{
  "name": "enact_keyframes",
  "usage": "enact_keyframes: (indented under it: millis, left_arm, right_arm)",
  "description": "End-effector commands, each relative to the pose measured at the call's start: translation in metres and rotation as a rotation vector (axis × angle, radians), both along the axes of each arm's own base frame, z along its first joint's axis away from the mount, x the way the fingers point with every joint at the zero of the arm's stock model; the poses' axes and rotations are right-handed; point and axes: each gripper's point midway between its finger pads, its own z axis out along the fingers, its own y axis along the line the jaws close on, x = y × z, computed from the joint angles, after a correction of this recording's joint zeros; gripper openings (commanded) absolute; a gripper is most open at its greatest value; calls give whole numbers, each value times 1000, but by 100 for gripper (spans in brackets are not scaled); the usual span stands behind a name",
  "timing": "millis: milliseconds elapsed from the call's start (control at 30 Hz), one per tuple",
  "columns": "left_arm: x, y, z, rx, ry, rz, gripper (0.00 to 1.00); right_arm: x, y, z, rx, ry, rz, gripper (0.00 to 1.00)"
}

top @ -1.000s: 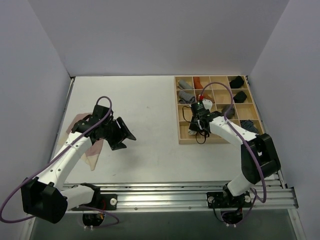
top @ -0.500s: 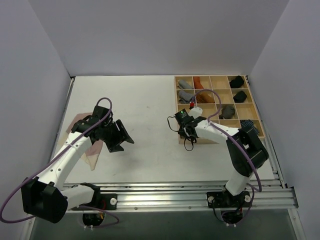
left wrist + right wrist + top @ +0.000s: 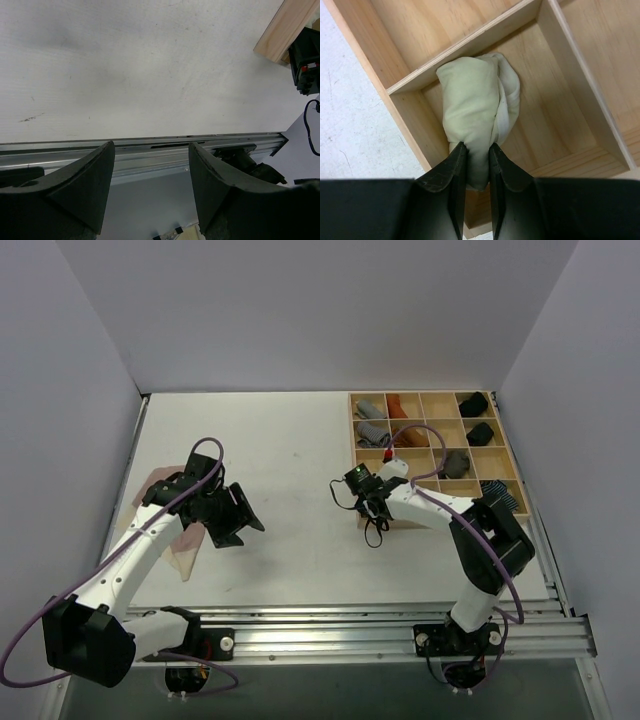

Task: Roll the underwear
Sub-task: Place the rolled underwear into the container

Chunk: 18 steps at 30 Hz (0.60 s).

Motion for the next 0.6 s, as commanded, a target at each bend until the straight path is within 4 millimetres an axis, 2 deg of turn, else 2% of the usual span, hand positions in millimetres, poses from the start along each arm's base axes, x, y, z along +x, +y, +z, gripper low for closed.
enact_keyframes:
  millis: [0,233,300,567]
  left_arm:
    - [4,4,14,5,-41,28,68]
    - [3,10,19,33,-44,48,68]
    - [2,10,18,35,-37,56,68]
    - [2,9,18,27,-34,74,68]
  right_arm:
    - [-4,-22,-15,-77,15,-108,0]
    - [-10,-43,-19,-105,22,-162,2]
    - [-9,-44,-19,-102,24,-156,4]
    - [-1,-56,-3,-115,-20,-164,9]
